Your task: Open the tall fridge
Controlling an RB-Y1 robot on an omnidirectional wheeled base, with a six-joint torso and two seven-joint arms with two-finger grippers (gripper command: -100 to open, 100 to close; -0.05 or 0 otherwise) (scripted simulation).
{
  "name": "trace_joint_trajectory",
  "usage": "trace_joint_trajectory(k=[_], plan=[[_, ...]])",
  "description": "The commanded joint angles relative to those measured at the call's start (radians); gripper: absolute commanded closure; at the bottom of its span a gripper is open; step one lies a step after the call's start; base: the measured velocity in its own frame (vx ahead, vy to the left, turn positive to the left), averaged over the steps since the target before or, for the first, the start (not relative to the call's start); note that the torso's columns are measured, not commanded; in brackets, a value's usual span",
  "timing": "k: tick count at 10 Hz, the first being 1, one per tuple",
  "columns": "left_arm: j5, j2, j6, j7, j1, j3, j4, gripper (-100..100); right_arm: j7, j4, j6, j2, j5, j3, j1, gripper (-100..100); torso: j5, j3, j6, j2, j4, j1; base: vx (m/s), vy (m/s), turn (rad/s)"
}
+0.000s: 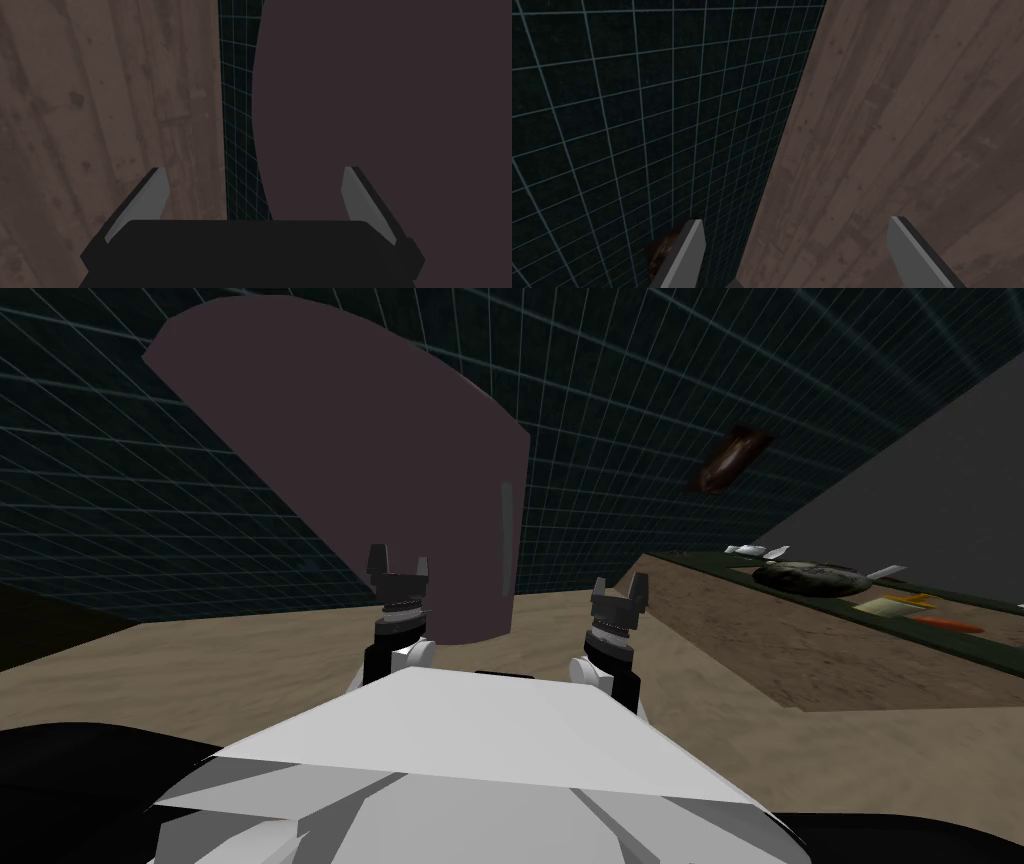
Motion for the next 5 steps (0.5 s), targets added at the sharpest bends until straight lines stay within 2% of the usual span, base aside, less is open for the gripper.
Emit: trace_joint_trajectory(k=[1, 5], plan=[[0.0, 0.0, 0.0, 0.0, 0.0, 0.0, 0.0, 0, 0.0, 0.0, 0.0, 0.0, 0.0, 0.0, 0.0, 0, 0.0, -0.082, 0.0, 0.04, 0.041, 0.0, 0.0, 0.0, 0.0], [0.0, 0.0, 0.0, 0.0, 0.0, 0.0, 0.0, 0, 0.0, 0.0, 0.0, 0.0, 0.0, 0.0, 0.0, 0, 0.0, -0.644, 0.0, 0.322, 0.322, 0.0, 0.0, 0.0, 0.0]])
